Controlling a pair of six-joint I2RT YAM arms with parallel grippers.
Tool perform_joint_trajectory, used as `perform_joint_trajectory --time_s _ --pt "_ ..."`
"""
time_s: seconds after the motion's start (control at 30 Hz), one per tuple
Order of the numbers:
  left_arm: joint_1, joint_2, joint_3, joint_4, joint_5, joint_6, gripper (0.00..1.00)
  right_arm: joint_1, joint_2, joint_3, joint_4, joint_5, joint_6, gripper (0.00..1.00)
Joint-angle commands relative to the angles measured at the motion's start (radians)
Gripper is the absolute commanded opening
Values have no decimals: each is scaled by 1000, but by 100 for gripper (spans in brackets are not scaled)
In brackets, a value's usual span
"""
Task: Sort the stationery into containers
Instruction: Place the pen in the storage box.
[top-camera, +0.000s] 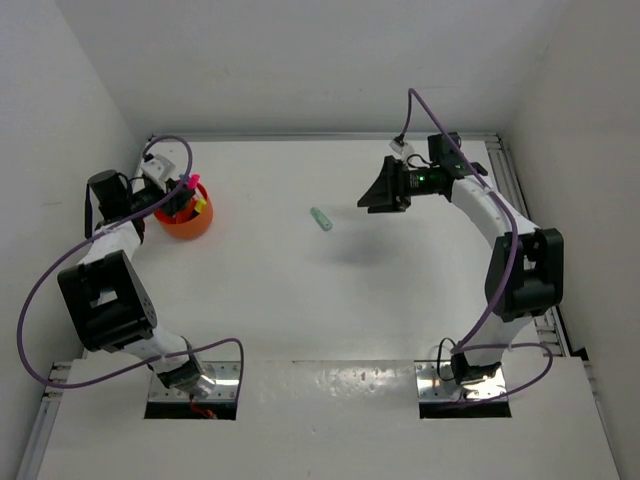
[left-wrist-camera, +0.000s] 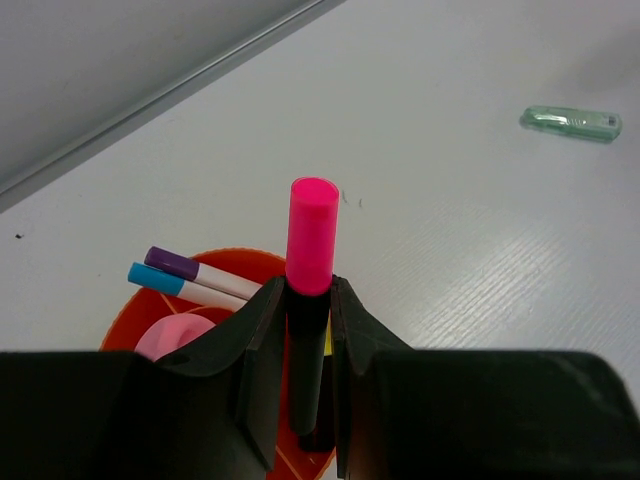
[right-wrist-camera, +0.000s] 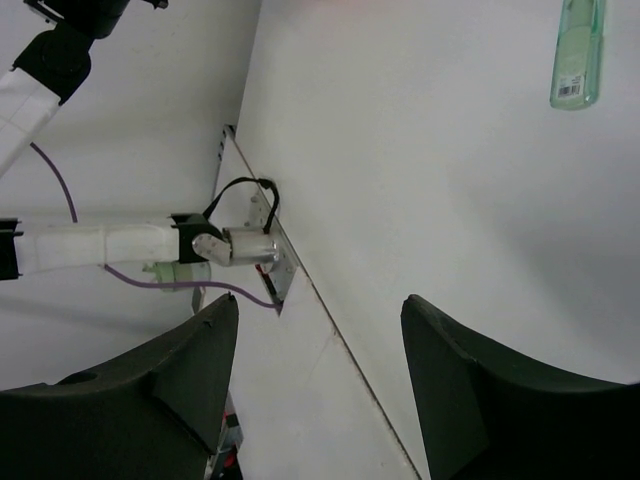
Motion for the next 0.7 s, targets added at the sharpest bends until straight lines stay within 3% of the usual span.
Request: perform_joint_trajectory --time_s 0.0,0.33,0.43,0.5,0.67 --pt "17 17 31 20 69 51 4 2 6 59 -6 -8 -29 65" --pt "41 11 35 -1 58 79 32 25 25 79 -18 21 -48 65" --pt "44 12 55 -20 66 82 56 33 25 81 -20 58 -60 65" --pt "44 8 69 -29 75 81 63 37 29 82 -24 104 -81 66" --pt "47 -29 95 -21 109 33 68 68 54 95 -43 219 -144 64"
